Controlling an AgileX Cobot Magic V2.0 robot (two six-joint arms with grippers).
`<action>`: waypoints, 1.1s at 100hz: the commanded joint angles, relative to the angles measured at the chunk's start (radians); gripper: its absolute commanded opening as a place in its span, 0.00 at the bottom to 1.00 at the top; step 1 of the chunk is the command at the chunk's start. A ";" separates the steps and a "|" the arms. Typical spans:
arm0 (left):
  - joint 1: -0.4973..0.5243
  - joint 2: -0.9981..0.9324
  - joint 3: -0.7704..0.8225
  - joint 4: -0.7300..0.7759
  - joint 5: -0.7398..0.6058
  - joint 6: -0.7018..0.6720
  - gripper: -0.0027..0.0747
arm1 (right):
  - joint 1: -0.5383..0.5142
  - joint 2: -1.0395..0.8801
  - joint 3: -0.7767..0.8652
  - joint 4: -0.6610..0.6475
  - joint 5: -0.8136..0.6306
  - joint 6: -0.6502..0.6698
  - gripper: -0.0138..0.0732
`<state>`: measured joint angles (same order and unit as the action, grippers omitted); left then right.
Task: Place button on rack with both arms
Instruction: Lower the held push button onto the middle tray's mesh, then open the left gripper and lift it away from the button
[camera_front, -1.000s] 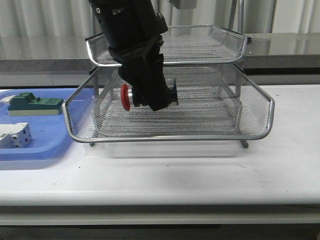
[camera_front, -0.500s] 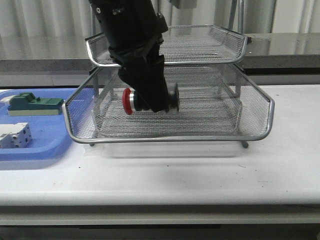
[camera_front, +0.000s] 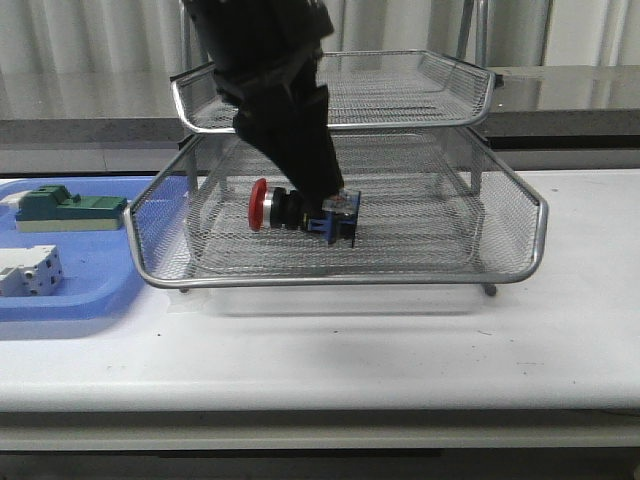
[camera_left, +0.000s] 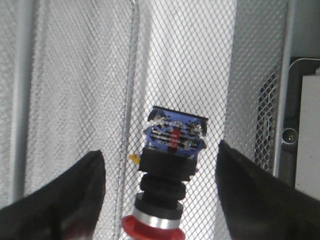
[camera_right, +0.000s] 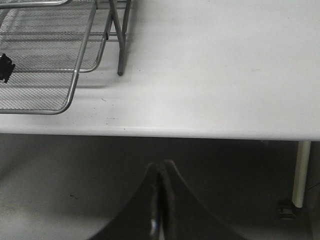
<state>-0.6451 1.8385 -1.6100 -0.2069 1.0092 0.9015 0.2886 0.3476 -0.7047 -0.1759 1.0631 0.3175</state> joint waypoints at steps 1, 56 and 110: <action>-0.004 -0.103 -0.044 -0.023 -0.023 -0.020 0.63 | -0.005 0.010 -0.032 -0.024 -0.060 -0.004 0.08; 0.302 -0.400 -0.008 -0.024 -0.024 -0.219 0.61 | -0.005 0.010 -0.032 -0.024 -0.060 -0.004 0.08; 0.696 -0.871 0.564 -0.200 -0.404 -0.250 0.60 | -0.005 0.010 -0.032 -0.024 -0.060 -0.004 0.08</action>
<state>0.0194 1.0501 -1.1039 -0.3362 0.7444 0.6643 0.2886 0.3476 -0.7047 -0.1759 1.0631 0.3175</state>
